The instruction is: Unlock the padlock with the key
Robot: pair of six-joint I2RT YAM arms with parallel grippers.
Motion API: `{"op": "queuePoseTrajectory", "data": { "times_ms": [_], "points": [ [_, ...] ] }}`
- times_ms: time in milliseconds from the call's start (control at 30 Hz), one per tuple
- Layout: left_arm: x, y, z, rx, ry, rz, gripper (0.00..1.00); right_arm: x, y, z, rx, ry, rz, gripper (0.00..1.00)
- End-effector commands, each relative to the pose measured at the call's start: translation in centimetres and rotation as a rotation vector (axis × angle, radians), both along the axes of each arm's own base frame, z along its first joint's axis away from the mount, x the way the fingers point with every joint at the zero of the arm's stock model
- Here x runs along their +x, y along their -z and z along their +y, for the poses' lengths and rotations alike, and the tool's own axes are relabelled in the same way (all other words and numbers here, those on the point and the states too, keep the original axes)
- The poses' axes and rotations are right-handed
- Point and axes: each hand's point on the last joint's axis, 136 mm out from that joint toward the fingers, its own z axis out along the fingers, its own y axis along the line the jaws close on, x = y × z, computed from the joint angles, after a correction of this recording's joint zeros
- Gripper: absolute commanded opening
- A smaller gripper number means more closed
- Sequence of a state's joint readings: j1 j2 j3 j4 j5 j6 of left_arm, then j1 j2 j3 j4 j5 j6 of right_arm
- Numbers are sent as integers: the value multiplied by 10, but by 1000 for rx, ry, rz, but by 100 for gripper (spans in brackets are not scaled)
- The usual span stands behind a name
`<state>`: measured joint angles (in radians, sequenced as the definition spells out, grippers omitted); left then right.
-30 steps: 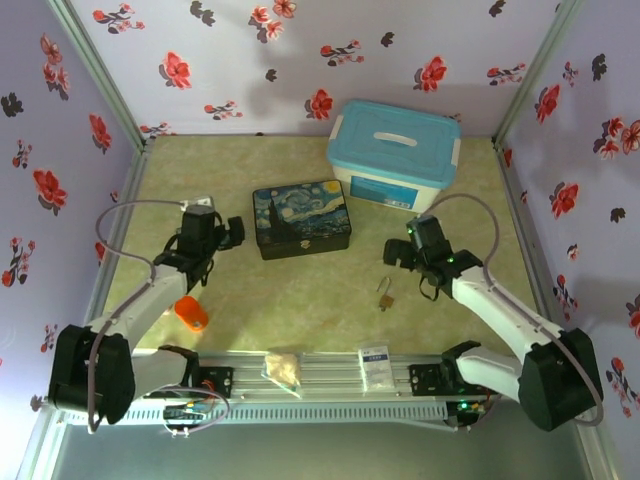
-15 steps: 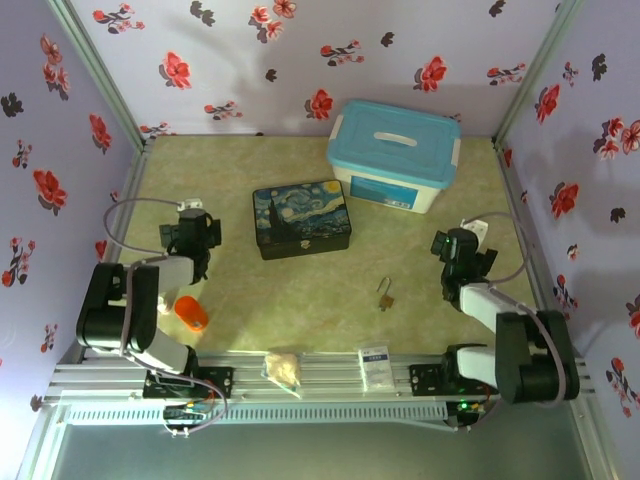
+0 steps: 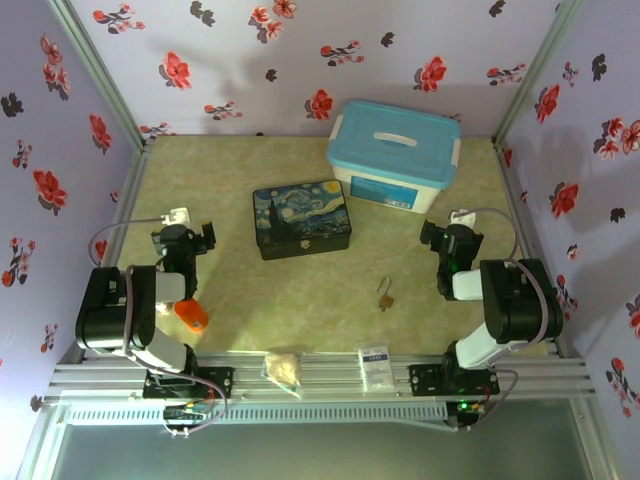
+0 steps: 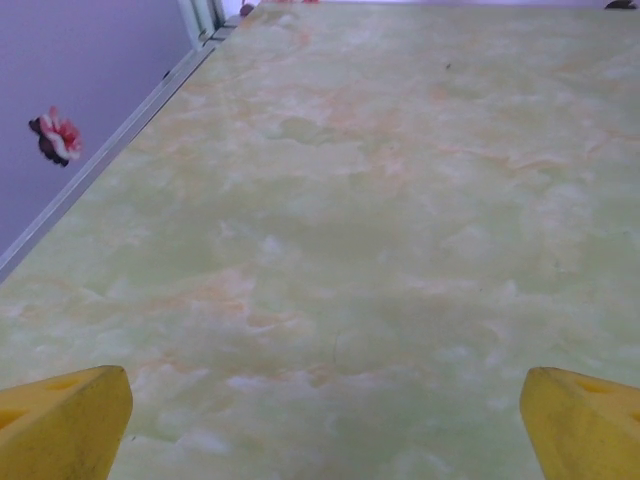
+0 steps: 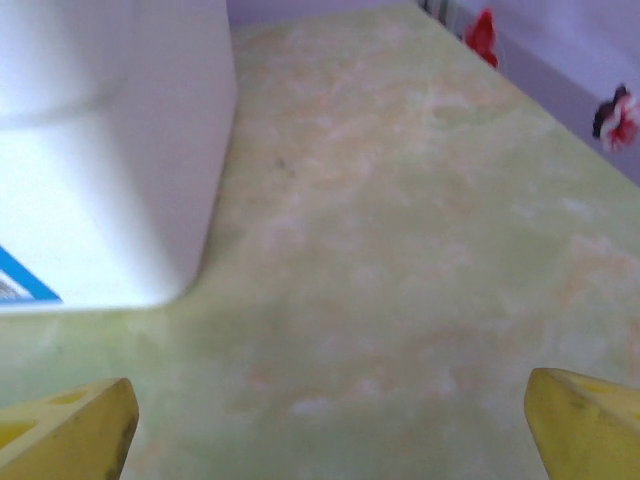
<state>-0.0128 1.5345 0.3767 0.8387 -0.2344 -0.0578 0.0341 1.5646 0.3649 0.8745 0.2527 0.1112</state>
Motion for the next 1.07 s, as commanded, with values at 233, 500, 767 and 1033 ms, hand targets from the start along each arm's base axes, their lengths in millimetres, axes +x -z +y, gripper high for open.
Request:
{"op": "queuePoseTrajectory", "data": {
  "times_ms": [233, 500, 767, 1033],
  "points": [
    [10, -14, -7, 3, 43, -61, 100, 8, -13, 1, -9, -18, -38, 99],
    [10, -15, -7, 4, 43, -63, 100, 8, -13, 1, -8, -18, -37, 99],
    [10, -14, -7, 6, 40, -62, 100, 8, -13, 1, -8, -17, -37, 99],
    [10, -14, -7, 5, 40, -62, 100, 10, -11, 5, 10, -57, -28, 99]
  ]
}}
